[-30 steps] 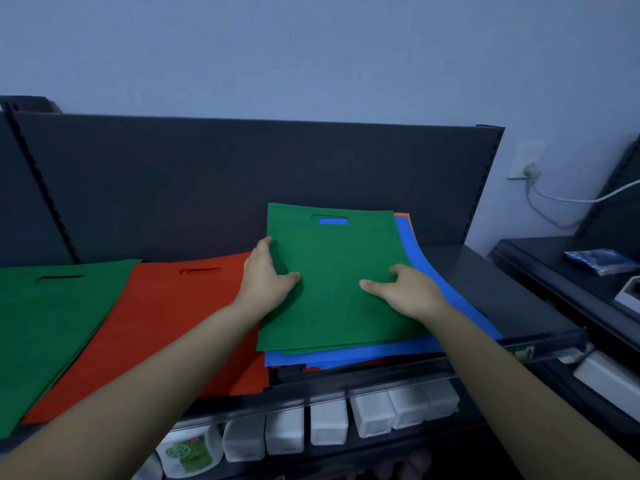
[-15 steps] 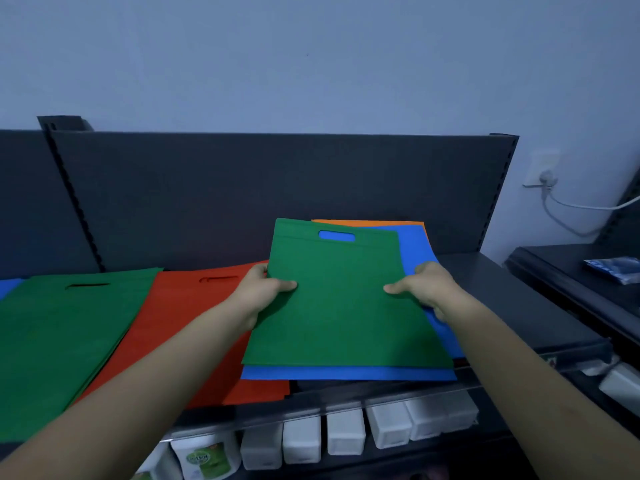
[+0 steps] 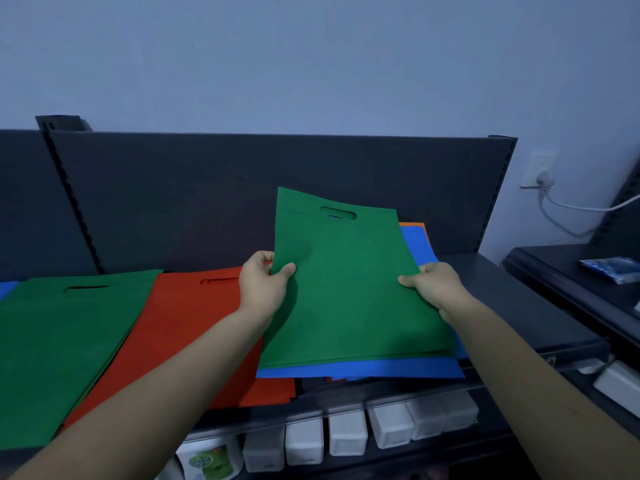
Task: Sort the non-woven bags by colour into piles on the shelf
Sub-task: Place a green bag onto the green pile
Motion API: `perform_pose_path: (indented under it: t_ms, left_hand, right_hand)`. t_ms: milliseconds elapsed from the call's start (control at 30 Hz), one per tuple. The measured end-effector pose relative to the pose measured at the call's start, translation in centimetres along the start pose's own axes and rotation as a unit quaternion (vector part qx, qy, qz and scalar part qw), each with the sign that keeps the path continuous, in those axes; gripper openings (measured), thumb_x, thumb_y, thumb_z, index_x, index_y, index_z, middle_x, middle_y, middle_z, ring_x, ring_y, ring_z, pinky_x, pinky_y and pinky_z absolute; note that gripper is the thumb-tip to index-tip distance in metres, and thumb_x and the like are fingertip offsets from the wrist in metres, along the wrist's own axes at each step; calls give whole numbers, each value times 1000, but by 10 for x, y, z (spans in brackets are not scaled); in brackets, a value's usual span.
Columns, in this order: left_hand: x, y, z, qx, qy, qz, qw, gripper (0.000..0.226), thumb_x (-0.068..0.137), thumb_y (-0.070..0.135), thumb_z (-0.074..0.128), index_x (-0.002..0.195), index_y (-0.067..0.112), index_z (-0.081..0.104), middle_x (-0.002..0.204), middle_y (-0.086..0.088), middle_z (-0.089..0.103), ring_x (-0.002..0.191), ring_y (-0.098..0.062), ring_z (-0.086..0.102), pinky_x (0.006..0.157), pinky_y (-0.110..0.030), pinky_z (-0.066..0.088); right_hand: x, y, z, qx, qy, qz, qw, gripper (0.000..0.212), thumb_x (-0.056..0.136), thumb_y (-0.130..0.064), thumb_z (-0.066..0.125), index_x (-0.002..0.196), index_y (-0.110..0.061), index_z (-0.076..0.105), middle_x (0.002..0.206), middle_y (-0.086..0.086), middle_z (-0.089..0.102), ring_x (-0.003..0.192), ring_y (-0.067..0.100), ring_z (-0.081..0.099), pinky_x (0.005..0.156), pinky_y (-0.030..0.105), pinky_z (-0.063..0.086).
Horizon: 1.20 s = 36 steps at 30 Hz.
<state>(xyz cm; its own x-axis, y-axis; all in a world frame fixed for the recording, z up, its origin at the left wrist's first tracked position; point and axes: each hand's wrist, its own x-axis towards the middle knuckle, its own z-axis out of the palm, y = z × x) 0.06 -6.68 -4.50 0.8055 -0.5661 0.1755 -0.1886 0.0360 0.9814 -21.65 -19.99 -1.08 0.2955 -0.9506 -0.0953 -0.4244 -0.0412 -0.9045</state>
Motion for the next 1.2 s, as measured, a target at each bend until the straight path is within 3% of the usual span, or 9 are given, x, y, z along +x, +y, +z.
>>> perform_pose_path:
  t_ms: [100, 167, 200, 267, 433, 600, 767, 1067, 1200]
  left_hand:
    - [2, -4, 0, 19, 26, 26, 999, 9, 88, 15, 69, 86, 12, 61, 98, -4, 69, 96, -24, 65, 90, -43, 52]
    - [2, -3, -2, 65, 56, 69, 994, 9, 88, 15, 69, 91, 9, 62, 109, -1, 56, 107, -22, 54, 95, -30, 42]
    - [2, -2, -4, 89, 69, 87, 990, 10, 88, 17, 69, 93, 10, 62, 112, 0, 51, 109, -20, 48, 95, -27, 37]
    - [3, 0, -7, 81, 60, 113, 988, 7, 90, 16, 66, 93, 15, 59, 107, -1, 54, 104, -21, 51, 92, -31, 41]
    - [-3, 13, -3, -64, -40, 21, 997, 12, 97, 4, 53, 96, 16, 54, 103, -4, 68, 93, -20, 67, 83, -34, 56]
    - [2, 26, -10, -139, -76, -113, 981, 14, 96, 5, 55, 109, 10, 58, 100, -10, 70, 80, -24, 69, 64, -36, 58]
    - [12, 28, -42, -106, -120, -114, 981, 11, 94, 8, 60, 104, 11, 61, 96, -11, 72, 71, -20, 70, 60, -33, 57]
    - [24, 18, -185, -31, -161, -147, 975, 44, 88, -15, 46, 111, 20, 59, 102, -7, 71, 88, -22, 66, 70, -36, 53]
    - [23, 11, -266, -28, -141, -137, 980, 49, 88, -16, 48, 112, 26, 56, 89, 1, 75, 83, -22, 65, 70, -34, 50]
  right_hand:
    - [-1, -1, -2, 0, 10, 4, 1000, 16, 89, -19, 66, 88, -5, 57, 107, 23, 60, 95, 31, 59, 90, 40, 48]
    - [0, 0, -2, -7, 8, -8, 1000, 32, 89, -17, 65, 71, -12, 39, 84, 30, 42, 82, 16, 35, 77, 35, 45]
    - [1, -1, -1, -9, 11, -15, 1000, 31, 90, -16, 64, 72, -13, 39, 87, 36, 40, 106, 17, 28, 77, 36, 46]
    - [-1, -4, -2, -15, 10, -15, 1000, 25, 89, -19, 65, 78, -12, 44, 93, 37, 48, 84, 43, 58, 80, 42, 50]
    - [-9, -9, -6, 11, -13, -30, 999, 60, 87, -24, 71, 137, -4, 45, 141, 13, 48, 125, 31, 50, 106, 45, 41]
    - [-5, -12, -9, 79, -16, -16, 997, 69, 83, -15, 74, 142, -6, 39, 146, 12, 42, 130, 32, 45, 109, 44, 38]
    - [3, -26, 5, 176, 9, -9, 984, 47, 84, 8, 62, 127, -11, 53, 120, 18, 62, 106, 34, 63, 94, 51, 50]
    - [-39, -74, 94, 215, -84, -27, 973, 42, 87, 12, 55, 119, -15, 54, 101, 13, 67, 74, 23, 65, 38, 19, 45]
    - [-77, -96, 157, 197, -120, -43, 972, 42, 86, 10, 57, 118, -17, 51, 101, 9, 67, 73, 24, 66, 48, 29, 51]
